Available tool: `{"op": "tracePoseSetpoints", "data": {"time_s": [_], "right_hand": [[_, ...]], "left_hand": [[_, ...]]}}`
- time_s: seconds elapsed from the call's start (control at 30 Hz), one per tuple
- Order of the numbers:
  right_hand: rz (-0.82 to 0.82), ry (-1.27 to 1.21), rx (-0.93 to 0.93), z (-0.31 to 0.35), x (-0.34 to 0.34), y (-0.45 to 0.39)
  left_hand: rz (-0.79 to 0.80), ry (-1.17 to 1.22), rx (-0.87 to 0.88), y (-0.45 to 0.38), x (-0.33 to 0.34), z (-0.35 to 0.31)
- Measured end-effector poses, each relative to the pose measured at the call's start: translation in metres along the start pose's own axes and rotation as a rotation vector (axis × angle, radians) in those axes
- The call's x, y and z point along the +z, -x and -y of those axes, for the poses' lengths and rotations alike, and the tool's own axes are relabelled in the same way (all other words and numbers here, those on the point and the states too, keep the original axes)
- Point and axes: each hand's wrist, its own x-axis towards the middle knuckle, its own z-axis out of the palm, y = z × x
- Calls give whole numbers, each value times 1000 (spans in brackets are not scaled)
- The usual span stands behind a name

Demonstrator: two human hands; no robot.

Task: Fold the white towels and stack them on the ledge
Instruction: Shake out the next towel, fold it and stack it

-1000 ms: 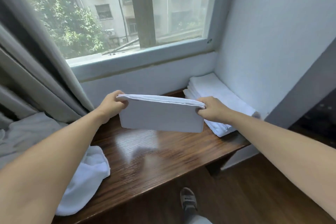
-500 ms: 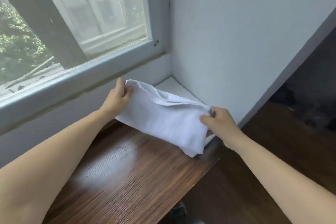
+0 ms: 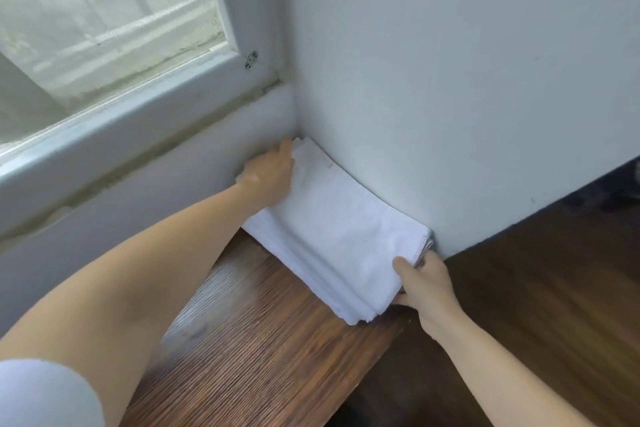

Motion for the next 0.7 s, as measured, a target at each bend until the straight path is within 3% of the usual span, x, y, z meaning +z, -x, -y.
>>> {"op": "tracePoseSetpoints", "data": {"time_s": [0.13,0.2,0.27,0.37,0.43,0.5,0.57,0.63,0.7], "right_hand": [[7,-25,-57,-4,5,-1],[32,-58,-29,-2,7,3],[-36,98,-72,0,7,11],[-285,502,-446,5,10,25],[-242,543,-725,18,23,27],[-46,688,-894,29,43,10],[83,929,-957,35,67,-16],[120,1154,-955,31,84,-37],[115,1335,-990,18,88,-49]], "left_hand": [[-78,-44,71,-6,-5,6],[-35,-108,32,-8,-6,7],[-20,-243,-3,-2,-5,4],[-216,-442,134,9,-2,-6],[-334,-320,335,21,2,-17],[-222,-107,406,34,10,-28],[-17,-83,309,46,20,-31],[118,-105,200,50,34,-22],[128,-90,155,51,44,-12]]}}
